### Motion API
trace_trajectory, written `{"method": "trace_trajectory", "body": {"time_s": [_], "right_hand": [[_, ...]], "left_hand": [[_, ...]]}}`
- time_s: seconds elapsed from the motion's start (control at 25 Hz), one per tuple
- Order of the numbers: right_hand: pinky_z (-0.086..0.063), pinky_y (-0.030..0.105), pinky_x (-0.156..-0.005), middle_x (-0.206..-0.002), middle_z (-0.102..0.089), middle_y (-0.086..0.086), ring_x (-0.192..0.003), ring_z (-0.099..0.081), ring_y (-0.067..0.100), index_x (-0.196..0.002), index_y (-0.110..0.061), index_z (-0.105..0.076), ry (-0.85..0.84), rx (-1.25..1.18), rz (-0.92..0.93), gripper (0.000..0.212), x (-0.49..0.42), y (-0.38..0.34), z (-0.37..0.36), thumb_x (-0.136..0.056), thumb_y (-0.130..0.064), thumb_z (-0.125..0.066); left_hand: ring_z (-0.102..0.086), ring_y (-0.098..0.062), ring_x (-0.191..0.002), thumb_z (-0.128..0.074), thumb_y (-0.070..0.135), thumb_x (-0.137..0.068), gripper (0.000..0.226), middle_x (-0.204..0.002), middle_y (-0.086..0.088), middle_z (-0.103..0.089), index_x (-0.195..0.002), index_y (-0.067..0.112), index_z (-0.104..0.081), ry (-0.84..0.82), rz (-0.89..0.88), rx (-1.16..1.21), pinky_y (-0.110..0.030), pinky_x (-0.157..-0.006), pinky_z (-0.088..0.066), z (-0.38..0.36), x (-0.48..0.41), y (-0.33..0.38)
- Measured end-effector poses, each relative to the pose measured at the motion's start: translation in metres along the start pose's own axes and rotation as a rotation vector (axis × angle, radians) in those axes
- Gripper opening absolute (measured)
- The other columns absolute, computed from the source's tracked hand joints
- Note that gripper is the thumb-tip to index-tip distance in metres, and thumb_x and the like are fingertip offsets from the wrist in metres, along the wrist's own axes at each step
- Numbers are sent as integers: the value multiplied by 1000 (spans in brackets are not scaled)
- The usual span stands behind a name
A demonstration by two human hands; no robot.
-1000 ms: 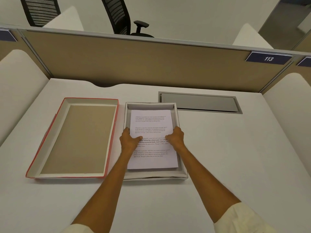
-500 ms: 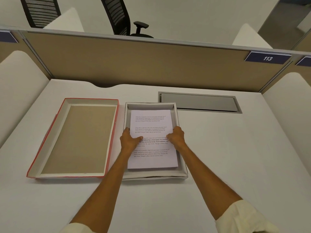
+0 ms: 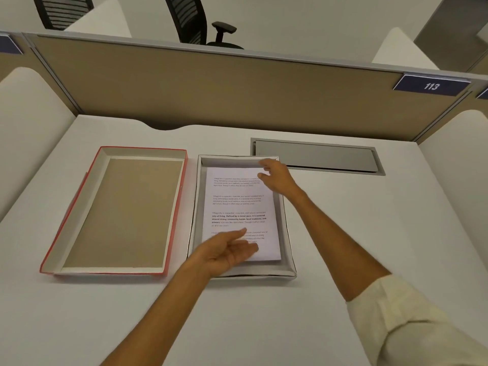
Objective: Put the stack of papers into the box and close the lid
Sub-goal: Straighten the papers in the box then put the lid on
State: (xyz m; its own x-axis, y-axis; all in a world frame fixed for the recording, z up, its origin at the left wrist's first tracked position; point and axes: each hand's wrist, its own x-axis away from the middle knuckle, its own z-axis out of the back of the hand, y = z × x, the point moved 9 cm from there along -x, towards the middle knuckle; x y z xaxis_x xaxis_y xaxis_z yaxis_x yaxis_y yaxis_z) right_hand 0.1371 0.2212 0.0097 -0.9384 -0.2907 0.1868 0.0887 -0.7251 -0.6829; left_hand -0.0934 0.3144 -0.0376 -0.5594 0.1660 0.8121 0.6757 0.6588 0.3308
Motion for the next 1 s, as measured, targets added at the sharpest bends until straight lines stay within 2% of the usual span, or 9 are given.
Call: {"method": "trace_trajectory", "body": {"time_s": [0.08, 0.2, 0.4, 0.56, 0.68, 0.76, 0.88, 1.0], "right_hand": [[-40, 33, -106, -142, -51, 9, -130, -50, 26, -138, -10, -48, -66, 39, 51, 45, -12, -8, -7, -94, -13, -59], [-38, 39, -112, -143, -51, 8, -132, -48, 26, -138, -11, -49, -159, 116, 89, 45, -28, -16, -22, -94, -12, -58], [-38, 36, -108, -141, -53, 9, -130, -49, 26, -137, -10, -50, -264, 249, 130, 45, -52, -25, -37, -93, -14, -59], [-37, 37, -107, -140, -51, 12, -128, -47, 29, -135, -9, -50, -336, 340, 150, 41, -67, -26, -49, -95, -13, -54], [-42, 36, -96, -128, -59, 14, -117, -54, 32, -123, -6, -58, -393, 382, 173, 31, -74, -23, -60, -93, -9, -50], [-43, 37, -95, -124, -62, 15, -114, -56, 32, -119, -3, -61, -406, 363, 181, 30, -77, -23, -63, -91, -6, -49], [-41, 30, -93, -127, -63, 11, -115, -57, 28, -121, -8, -64, -386, 309, 148, 33, -81, -21, -63, -91, -6, -50], [-43, 31, -94, -127, -64, 9, -114, -58, 28, -121, -12, -66, -388, 298, 138, 35, -82, -19, -64, -91, -5, -48]], "left_hand": [[-58, -53, -117, -66, -5, -86, 38, -134, -35, -52, -122, 4, -56, -66, 84, 147, -58, -96, -50, -4, 0, -26], [-54, -55, -121, -63, -8, -87, 40, -130, -32, -58, -119, 15, -59, -128, 114, 267, -63, -106, -41, -7, -4, -41], [-55, -52, -121, -63, -15, -82, 51, -130, -25, -61, -123, 15, -57, -55, 117, 246, -62, -104, -43, 6, -24, -43], [-58, -50, -117, -62, -17, -82, 44, -124, -29, -63, -117, 11, -59, 6, 145, 234, -58, -104, -45, 16, -35, -48], [-59, -49, -117, -62, -17, -82, 40, -123, -30, -63, -111, 10, -60, 12, 153, 232, -56, -102, -47, 19, -38, -50], [-59, -48, -118, -62, -17, -82, 44, -126, -30, -62, -116, 11, -59, 24, 156, 203, -54, -99, -50, 21, -39, -50], [-58, -49, -118, -62, -17, -82, 51, -127, -30, -61, -125, 9, -56, 44, 173, 169, -52, -96, -51, 22, -41, -50], [-57, -49, -118, -61, -18, -82, 54, -129, -30, -60, -128, 8, -54, 57, 179, 150, -52, -96, -50, 24, -43, -50]]}}
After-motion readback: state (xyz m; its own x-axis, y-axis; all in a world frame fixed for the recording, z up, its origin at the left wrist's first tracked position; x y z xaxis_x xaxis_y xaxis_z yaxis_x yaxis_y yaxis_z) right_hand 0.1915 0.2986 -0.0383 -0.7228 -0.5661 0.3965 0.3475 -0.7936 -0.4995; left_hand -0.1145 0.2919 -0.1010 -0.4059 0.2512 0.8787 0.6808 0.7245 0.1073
